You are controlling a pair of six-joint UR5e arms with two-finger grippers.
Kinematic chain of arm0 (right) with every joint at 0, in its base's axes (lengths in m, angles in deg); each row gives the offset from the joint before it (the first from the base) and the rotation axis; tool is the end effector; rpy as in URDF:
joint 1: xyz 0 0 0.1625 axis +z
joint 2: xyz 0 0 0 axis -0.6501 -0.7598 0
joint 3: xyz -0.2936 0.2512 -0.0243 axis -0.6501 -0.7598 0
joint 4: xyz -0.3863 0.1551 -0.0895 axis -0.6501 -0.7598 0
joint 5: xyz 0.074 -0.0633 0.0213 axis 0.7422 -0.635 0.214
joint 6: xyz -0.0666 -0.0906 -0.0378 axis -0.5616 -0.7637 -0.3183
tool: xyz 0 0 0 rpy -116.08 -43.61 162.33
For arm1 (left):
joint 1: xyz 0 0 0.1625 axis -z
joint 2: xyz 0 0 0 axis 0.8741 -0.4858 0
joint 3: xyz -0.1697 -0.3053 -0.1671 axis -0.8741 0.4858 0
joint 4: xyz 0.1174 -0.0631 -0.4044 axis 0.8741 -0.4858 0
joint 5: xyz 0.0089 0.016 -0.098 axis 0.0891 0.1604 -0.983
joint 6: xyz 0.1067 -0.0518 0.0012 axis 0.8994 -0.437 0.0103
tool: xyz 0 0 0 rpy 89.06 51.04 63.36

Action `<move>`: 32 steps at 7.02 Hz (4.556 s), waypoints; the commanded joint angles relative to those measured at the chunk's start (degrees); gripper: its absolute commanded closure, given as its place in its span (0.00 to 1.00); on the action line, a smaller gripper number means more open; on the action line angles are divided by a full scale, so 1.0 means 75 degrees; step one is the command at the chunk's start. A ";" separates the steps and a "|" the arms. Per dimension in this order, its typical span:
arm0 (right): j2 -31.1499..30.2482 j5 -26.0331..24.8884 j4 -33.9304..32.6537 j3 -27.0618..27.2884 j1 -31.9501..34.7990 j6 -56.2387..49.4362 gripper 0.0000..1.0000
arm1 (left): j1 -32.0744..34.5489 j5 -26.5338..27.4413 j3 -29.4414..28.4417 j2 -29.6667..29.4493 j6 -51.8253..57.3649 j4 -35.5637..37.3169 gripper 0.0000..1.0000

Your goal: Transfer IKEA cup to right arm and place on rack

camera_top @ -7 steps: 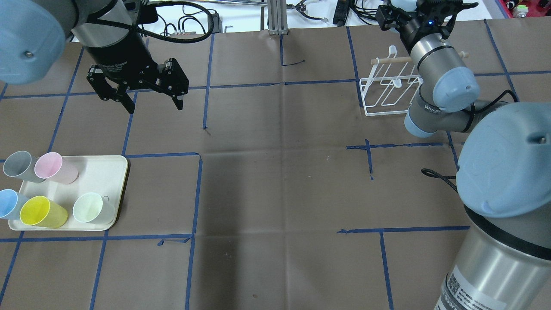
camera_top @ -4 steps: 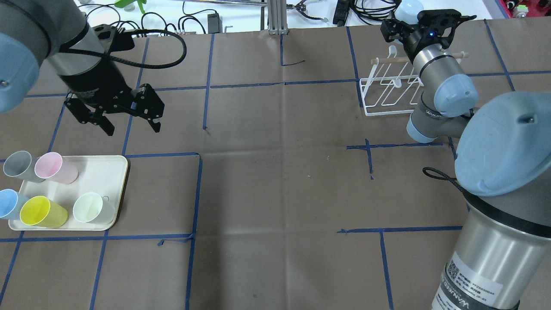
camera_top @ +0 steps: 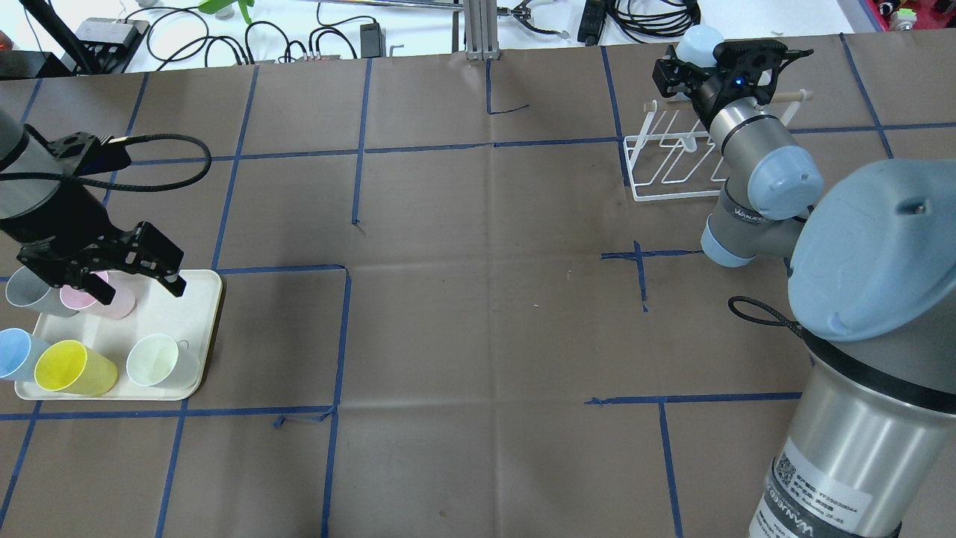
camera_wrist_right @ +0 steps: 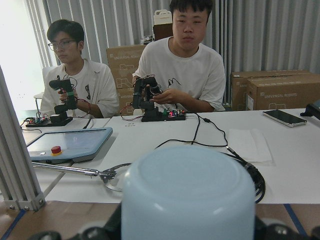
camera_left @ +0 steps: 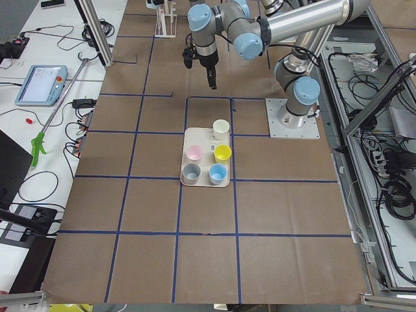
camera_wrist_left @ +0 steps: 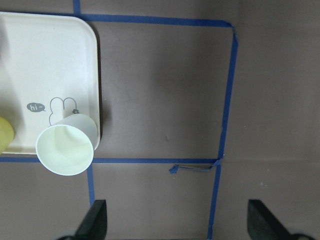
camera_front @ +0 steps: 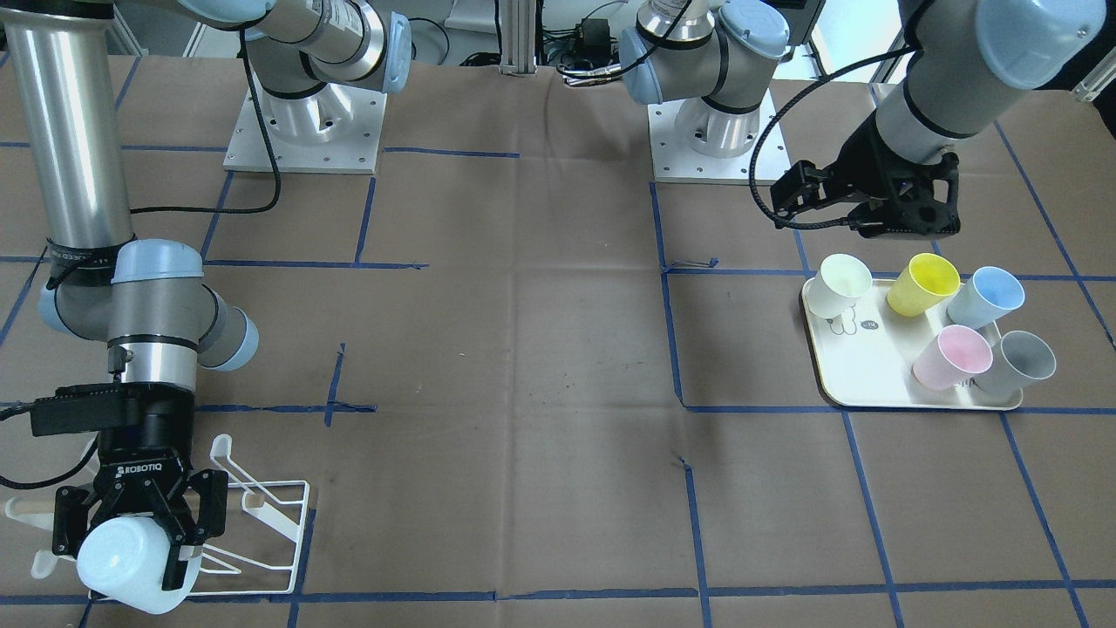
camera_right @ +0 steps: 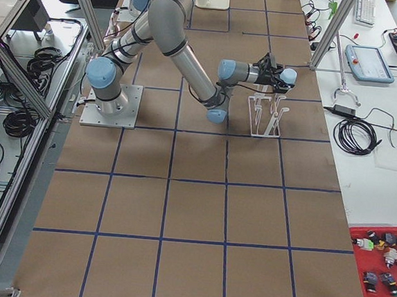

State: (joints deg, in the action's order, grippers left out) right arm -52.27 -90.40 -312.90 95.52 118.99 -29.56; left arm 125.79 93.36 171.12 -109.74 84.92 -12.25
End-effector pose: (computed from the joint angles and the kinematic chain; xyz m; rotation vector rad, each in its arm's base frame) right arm 0.0449 -0.6350 0.1904 -0.0545 2.3416 -1.8848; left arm 0.0623 -0.4456 0.3359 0.0481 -3.0385 -0.3063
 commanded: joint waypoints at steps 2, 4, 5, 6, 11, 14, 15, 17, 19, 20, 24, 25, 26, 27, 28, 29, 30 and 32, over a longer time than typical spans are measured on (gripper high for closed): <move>0.0008 0.0002 0.0024 0.0031 0.0017 0.0045 0.45 | -0.0644 0.0179 0.1110 0.0265 0.0652 0.1051 0.03; -0.0015 -0.0010 0.0465 0.0019 0.0017 0.0104 0.00 | -0.0632 0.0167 0.1802 0.0301 0.0641 0.1743 0.02; -0.0027 0.0001 0.0550 0.0008 0.0017 0.0093 0.00 | -0.0632 0.0167 0.2118 0.0231 0.0641 0.2211 0.02; -0.0027 0.0001 0.0551 -0.0004 0.0017 0.0092 0.00 | -0.0632 0.0179 0.2597 0.0080 0.0652 0.3039 0.02; -0.1031 0.0001 0.1812 0.0089 0.0041 -0.0001 0.00 | -0.0632 0.0437 0.3774 -0.0672 0.0722 0.5450 0.02; -0.2027 0.0013 0.3278 0.0136 0.0076 -0.0049 0.00 | -0.0632 0.0472 0.3693 -0.0590 0.0863 0.5450 0.33; -0.2297 0.0350 0.3293 0.0148 0.0308 -0.0002 0.00 | -0.0632 0.1029 0.3680 -0.0590 0.0864 0.5462 0.72; -0.2464 0.0856 0.3468 0.0264 0.0661 -0.0001 0.00 | -0.0632 0.1269 0.3657 -0.0590 0.0864 0.5404 1.00; -0.2744 0.1615 0.3457 0.0639 0.0790 0.2335 0.00 | -0.0551 0.1199 0.3180 -0.0171 0.0852 0.4927 1.00; -0.2885 0.1688 0.3457 0.0814 0.0802 0.4048 0.00 | -0.0492 0.0874 0.2364 0.0157 0.0794 0.3589 1.00; -0.2828 0.2181 0.3305 0.1121 0.1304 0.7830 0.00 | 0.0010 0.0121 -0.1528 -0.0060 0.0700 0.0073 1.00; -0.2735 0.2193 0.3142 0.1132 0.1434 0.8442 0.00 | 0.0210 -0.0204 -0.2126 -0.0445 0.0676 0.0071 1.00; -0.2467 0.2193 0.2410 0.1144 0.1517 0.9295 0.00 | 0.0432 -0.0451 -0.2527 -0.0762 0.0676 0.0083 1.00; -0.2070 0.2181 0.1521 0.1144 0.1610 1.0266 0.00 | 0.0620 -0.0651 -0.2484 -0.0928 0.0711 0.0512 1.00; -0.1950 0.2170 0.1268 0.1156 0.1750 1.1042 0.00 | 0.0807 -0.1337 -0.2298 -0.1057 0.0781 0.1526 1.00; -0.2007 0.2123 0.1382 0.1167 0.1752 1.1154 0.00 | 0.1111 -0.1785 -0.1913 -0.1186 0.0805 0.2661 1.00; -0.2042 0.2111 0.1395 0.1237 0.1752 1.1155 0.00 | 0.1300 -0.2207 -0.1480 -0.1280 0.0805 0.3914 1.00; -0.2066 0.2169 0.1395 0.1261 0.1752 1.1167 0.00 | 0.1558 -0.3996 -0.0659 -0.1572 0.0828 0.6377 1.00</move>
State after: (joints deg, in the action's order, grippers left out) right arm -67.65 -74.39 -302.39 104.83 132.10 54.00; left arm 136.29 70.58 162.85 -120.20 90.99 25.21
